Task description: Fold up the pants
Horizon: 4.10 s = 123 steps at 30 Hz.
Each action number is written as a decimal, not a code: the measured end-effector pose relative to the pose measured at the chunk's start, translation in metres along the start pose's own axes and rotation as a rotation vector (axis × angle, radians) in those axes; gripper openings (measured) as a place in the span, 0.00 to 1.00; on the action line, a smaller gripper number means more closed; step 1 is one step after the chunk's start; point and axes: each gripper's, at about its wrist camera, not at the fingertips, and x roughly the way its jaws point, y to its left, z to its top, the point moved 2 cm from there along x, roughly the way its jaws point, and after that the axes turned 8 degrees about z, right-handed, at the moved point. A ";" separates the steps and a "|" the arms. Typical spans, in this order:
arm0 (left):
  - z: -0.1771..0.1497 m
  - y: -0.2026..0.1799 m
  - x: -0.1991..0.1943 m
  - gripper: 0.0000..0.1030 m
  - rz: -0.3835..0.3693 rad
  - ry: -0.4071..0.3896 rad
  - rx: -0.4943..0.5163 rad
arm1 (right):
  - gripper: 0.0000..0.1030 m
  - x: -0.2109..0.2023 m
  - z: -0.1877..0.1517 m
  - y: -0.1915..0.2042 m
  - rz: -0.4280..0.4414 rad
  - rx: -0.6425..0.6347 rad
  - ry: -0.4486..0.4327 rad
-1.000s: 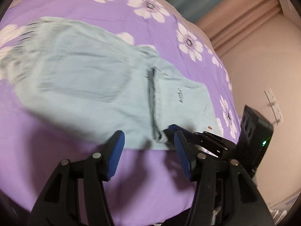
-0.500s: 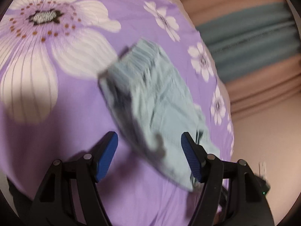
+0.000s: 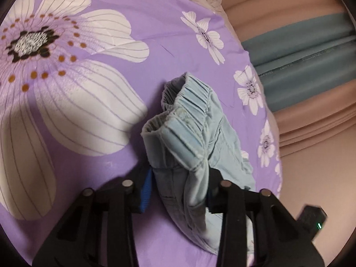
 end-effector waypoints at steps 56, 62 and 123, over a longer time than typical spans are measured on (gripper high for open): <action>-0.170 -0.172 0.019 0.42 -0.058 0.196 1.010 | 0.76 -0.056 -0.056 -0.108 0.484 0.772 -0.225; -0.144 -0.143 -0.005 0.53 -0.019 0.165 0.864 | 0.31 -0.054 -0.050 -0.106 0.285 0.631 -0.155; -0.091 -0.234 0.130 0.30 0.064 0.203 0.975 | 0.33 -0.070 -0.052 -0.025 0.114 -0.074 -0.057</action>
